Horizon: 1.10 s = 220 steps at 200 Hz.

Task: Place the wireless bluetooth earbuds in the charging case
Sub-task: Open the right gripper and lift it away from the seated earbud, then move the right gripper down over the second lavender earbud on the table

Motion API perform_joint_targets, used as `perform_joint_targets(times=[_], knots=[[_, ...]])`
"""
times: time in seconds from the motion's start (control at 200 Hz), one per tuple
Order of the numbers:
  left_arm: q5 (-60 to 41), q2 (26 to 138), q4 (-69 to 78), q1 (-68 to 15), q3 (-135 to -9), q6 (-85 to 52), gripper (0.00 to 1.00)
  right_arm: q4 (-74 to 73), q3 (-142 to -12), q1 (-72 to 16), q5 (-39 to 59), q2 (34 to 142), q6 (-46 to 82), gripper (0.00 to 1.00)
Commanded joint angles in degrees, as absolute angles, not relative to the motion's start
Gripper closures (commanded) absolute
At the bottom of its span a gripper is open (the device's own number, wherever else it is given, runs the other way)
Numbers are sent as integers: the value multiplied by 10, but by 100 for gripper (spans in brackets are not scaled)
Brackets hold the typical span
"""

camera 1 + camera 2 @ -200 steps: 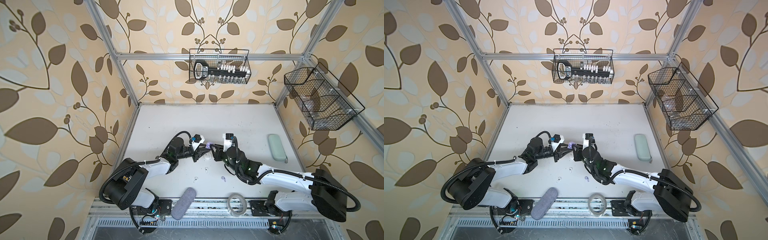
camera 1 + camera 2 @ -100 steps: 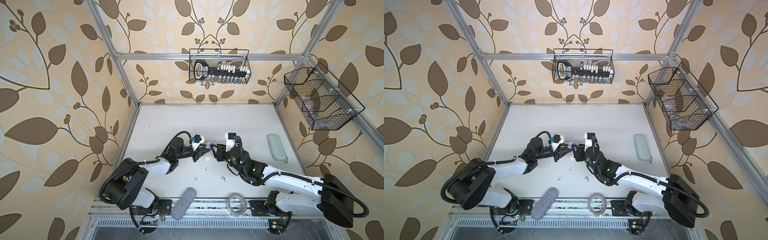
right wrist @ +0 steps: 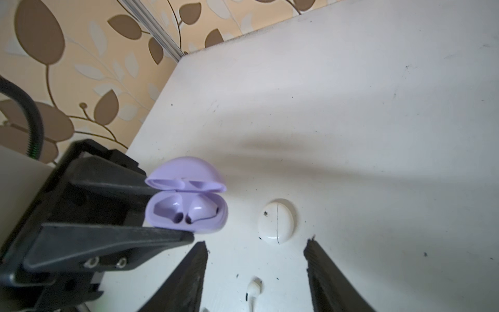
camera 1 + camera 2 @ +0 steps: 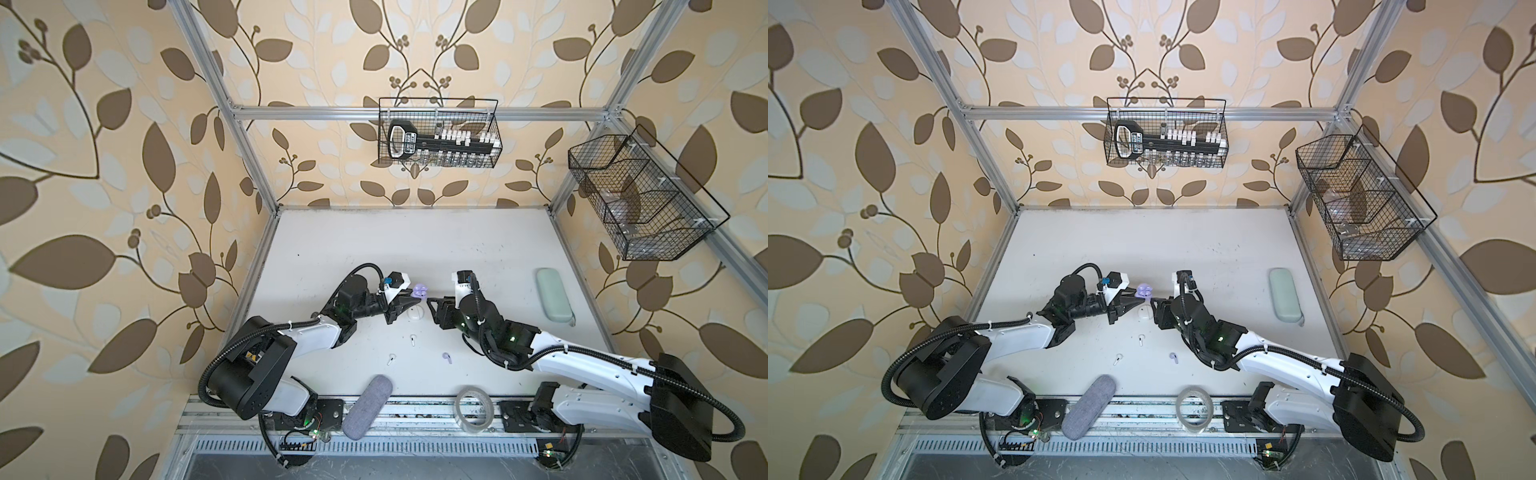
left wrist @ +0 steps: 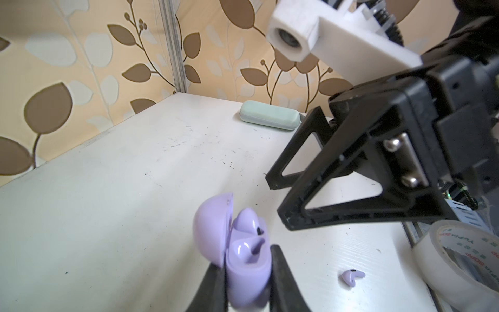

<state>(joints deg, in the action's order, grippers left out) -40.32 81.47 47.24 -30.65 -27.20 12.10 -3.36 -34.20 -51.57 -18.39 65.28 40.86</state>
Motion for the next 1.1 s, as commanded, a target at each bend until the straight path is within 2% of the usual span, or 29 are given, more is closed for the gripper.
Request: perform_joint_targets(times=[0.0,0.1,0.215,0.515,0.88,1.095], knots=[[-422,799,490,-301,-268,145,100,31,-364,-513,-179,642,405,40],[-432,801,484,-304,-268,150,100,69,-370,-510,-173,635,403,40],[-435,803,480,-311,-266,166,100,111,-377,-505,-155,633,400,34],[-440,802,471,-321,-260,203,100,228,-415,-508,-113,672,393,34],[-446,795,484,-327,-247,233,100,277,-421,-512,-88,704,386,45],[-423,799,416,-340,-267,267,100,281,-423,-529,-77,738,389,50]])
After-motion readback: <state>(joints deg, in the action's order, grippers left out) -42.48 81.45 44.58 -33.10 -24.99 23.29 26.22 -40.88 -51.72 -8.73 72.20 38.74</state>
